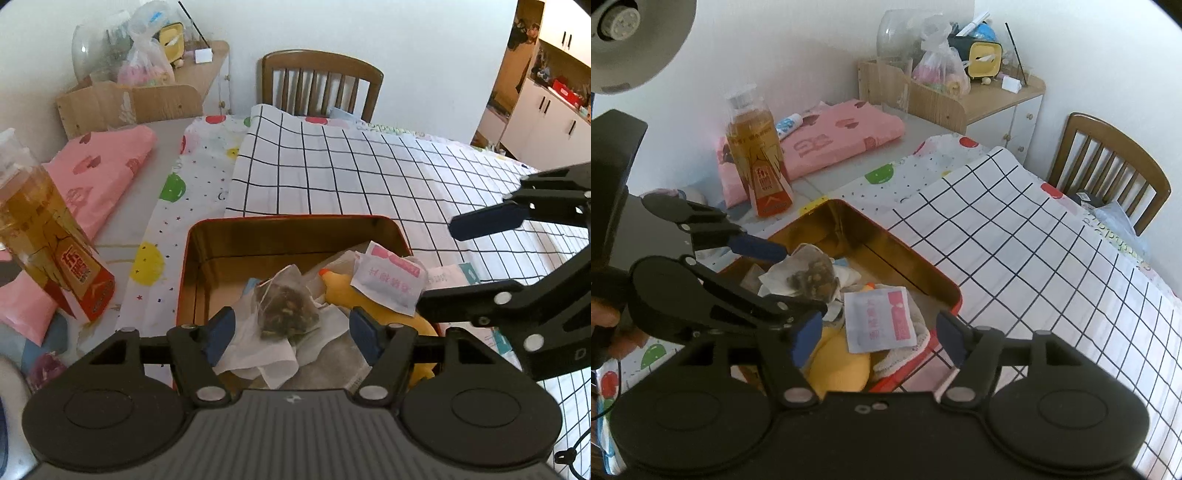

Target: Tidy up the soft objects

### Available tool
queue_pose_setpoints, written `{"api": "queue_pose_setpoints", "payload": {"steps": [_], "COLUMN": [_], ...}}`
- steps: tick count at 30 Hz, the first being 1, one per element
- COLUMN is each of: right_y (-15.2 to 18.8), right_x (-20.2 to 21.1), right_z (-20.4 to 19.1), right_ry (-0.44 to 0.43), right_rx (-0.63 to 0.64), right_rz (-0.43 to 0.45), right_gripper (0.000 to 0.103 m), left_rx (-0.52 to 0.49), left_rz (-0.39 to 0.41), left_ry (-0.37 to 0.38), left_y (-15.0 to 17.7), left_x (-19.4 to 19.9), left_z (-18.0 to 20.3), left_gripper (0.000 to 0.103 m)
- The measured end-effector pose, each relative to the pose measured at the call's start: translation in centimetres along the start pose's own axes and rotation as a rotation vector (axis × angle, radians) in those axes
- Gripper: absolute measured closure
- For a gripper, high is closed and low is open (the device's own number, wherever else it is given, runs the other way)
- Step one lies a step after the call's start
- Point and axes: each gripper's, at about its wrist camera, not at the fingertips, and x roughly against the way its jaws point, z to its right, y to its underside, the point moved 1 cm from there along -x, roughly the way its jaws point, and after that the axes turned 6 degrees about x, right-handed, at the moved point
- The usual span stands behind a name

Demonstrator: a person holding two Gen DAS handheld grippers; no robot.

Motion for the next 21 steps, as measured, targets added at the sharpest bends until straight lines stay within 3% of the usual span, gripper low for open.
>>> {"api": "queue_pose_setpoints", "payload": {"steps": [13,21], "right_y": [2.4,4.9], "right_x": [5.6,9.2], "right_z": [0.5,1.1], "right_ry": [-0.011,0.004], "right_rx": [-0.038,-0.079], "right_rz": [0.109,0.177], "right_gripper": [0.025,0.019], "left_rx": [-0.017,-0.037], "left_rz": [0.078,0.134], "left_ry": [-0.028,-0.008], "left_y": [0.7,1.4], "left_x": [4.2,6.8], "left_z": [2.9,6.0], "left_gripper": [0.031,0.031]}}
